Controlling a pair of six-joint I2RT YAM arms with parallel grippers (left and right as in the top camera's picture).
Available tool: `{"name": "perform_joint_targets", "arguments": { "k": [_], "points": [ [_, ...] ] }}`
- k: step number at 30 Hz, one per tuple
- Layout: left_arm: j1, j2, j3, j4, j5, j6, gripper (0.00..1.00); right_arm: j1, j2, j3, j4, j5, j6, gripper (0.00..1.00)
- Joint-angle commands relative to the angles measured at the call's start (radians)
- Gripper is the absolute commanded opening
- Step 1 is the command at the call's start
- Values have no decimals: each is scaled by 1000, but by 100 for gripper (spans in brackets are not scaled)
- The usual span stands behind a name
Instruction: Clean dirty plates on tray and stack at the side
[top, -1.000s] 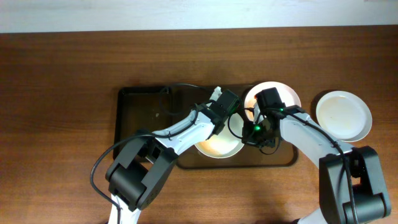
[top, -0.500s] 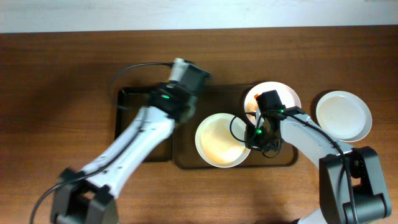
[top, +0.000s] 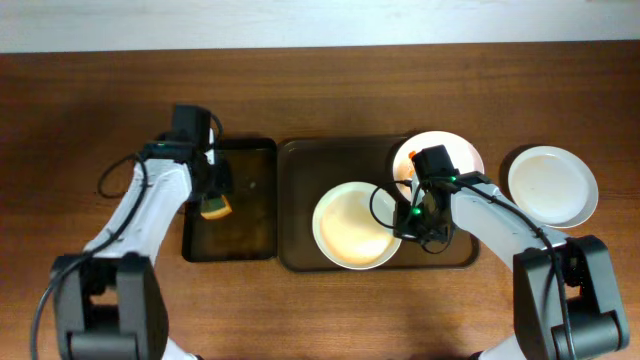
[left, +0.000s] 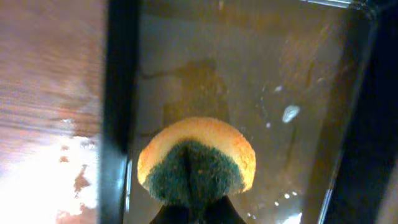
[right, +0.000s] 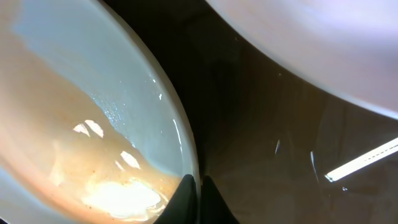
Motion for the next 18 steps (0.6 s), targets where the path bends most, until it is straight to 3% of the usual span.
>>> {"name": "perform_joint_targets", "arguments": {
  "k": [1, 4, 9, 14, 18],
  "points": [
    [-3, 34, -26, 62, 23, 21, 0, 0, -5, 63, -55, 11, -8, 4],
    [-3, 63, -26, 93, 23, 29, 0, 2, -22, 150, -146, 40, -11, 4],
    [-3, 124, -31, 151, 137, 142, 2, 113, -29, 335, -328, 321, -6, 4],
    [-3, 124, -31, 154, 142, 148, 0, 314, -29, 544, -477, 717, 50, 4],
    [-3, 124, -31, 154, 142, 148, 2, 496, -29, 587, -494, 1052, 72, 4]
  ]
}}
